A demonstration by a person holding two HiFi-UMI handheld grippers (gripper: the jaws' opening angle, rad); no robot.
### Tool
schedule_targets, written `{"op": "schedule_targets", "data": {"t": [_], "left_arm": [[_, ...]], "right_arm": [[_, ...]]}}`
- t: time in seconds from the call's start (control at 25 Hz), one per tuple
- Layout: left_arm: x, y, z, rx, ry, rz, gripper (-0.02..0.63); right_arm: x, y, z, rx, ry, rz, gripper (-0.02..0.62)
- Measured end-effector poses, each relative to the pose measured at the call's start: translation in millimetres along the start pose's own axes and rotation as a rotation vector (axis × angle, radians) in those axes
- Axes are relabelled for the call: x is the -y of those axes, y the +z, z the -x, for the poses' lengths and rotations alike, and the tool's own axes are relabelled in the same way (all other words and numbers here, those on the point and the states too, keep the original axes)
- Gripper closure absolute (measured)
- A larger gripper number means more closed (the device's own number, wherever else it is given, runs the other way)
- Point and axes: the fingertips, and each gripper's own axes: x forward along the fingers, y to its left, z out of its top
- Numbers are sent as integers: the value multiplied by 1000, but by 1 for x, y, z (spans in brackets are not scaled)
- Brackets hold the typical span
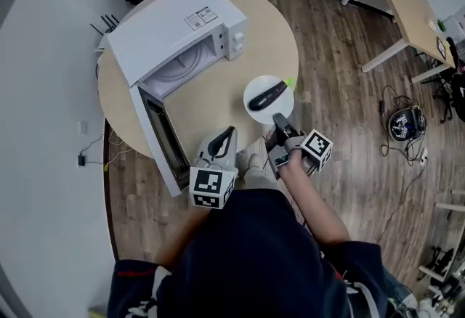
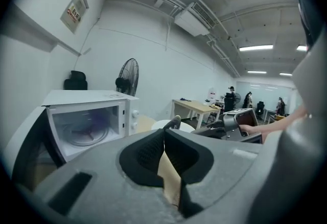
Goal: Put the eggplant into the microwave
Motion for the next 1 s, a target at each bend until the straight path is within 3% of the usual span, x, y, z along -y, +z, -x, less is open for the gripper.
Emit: {"op": "schedule_targets", "data": {"t": [0.56,1.0], "left_arm": [[-58,-6,13,11,406,109,589],[-86,-16,37,-14,529,153,589]], "right_arm": [[-10,-27,-85,-364,6,92,575],[-10,-67,-124,-495,-11,114,575]]}}
